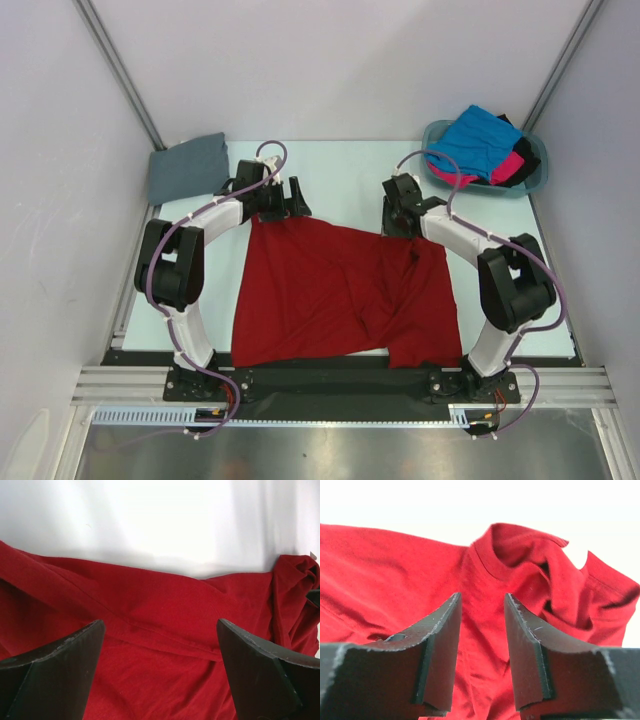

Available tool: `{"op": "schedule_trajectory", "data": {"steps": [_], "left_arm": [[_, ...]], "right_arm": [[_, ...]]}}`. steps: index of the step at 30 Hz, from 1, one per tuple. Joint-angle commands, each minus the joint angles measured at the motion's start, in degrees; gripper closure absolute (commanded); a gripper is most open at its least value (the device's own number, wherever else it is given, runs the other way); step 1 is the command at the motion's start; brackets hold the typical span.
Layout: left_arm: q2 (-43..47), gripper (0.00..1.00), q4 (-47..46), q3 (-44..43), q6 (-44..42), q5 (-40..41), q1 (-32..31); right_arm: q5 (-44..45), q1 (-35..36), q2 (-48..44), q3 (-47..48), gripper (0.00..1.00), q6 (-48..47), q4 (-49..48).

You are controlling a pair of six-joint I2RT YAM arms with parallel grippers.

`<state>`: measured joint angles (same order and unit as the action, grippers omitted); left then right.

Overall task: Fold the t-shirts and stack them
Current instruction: Flatten the tshirt out

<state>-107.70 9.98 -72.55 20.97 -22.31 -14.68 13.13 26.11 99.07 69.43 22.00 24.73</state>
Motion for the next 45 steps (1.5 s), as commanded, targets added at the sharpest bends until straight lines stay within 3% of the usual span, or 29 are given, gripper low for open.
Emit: {"op": "schedule_trajectory", "data": {"steps": [1, 14, 24, 28, 29, 30, 32, 37, 45], "left_arm": [[-0.4, 0.0, -1.3, -2.3, -0.1, -1.1, -0.4], [-1.4, 0.0, -1.1, -2.7, -0.4, -0.9, -0.3], [-1.5, 0.0, -0.8, -2.9, -0.6, -1.1, -0.3], [-1.7, 0.0, -0.7, -3.0, -0.6, -1.1, -0.3], [-1.6, 0.0, -0.7, -3.0, -0.7, -1.1, -0.2], [-1.5, 0.0, -0.7, -3.0, -0.6, -1.0, -0.3], [-1.6, 0.0, -0.5, -3.0, -0.6, -1.0, -0.3], [-1.2, 0.0, -0.3, -3.1, -0.8, -0.5, -0.3], [1.7, 0.0, -0.3, -0.7, -1.7, 3.1, -0.3]], "right_arm": [[-0.1, 1.0, 2.5, 3.6, 0.56, -1.5, -1.2], [9.5, 6.1, 12.0, 10.3, 0.57, -3.4, 4.8], [17.5, 7.2, 15.7, 11.3, 0.62, -2.2, 7.3], [18.4, 7.2, 15.9, 11.2, 0.76, -2.0, 7.4], [18.5, 7.2, 15.8, 11.2, 0.88, -2.0, 7.3], [18.3, 7.3, 15.5, 11.1, 0.92, -2.0, 6.9], [17.8, 7.3, 13.8, 10.4, 0.99, -2.3, 6.3], [18.2, 6.9, 7.2, 9.5, 1.0, -3.2, 5.9], [17.4, 2.1, -12.9, 7.0, 1.0, -5.5, 4.7]]}}
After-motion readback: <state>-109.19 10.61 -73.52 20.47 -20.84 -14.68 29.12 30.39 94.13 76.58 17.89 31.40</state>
